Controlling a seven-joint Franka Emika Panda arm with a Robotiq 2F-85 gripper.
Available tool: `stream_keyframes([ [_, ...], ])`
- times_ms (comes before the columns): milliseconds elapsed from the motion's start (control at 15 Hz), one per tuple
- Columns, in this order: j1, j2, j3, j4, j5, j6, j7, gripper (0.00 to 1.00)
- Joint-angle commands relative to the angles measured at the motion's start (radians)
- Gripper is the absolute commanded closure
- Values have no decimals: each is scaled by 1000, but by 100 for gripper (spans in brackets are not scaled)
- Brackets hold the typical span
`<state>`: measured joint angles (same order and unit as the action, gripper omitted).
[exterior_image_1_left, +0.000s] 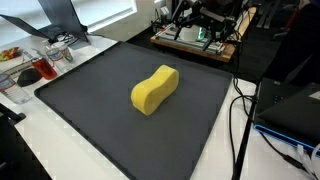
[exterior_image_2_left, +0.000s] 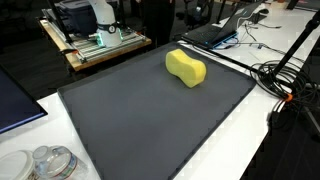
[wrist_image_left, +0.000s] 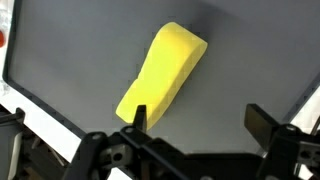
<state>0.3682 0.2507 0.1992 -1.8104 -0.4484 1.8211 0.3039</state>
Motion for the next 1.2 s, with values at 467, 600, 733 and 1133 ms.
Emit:
stream_keyframes([
  [467,72,95,18,51,-164,-54,-76,0],
  [600,61,73,27,4,-163,-23,-128,0],
  [733,48,46,34,-40,-153,19,-179,0],
  [1133,2,-96,54,-263,-114,222,-266,0],
])
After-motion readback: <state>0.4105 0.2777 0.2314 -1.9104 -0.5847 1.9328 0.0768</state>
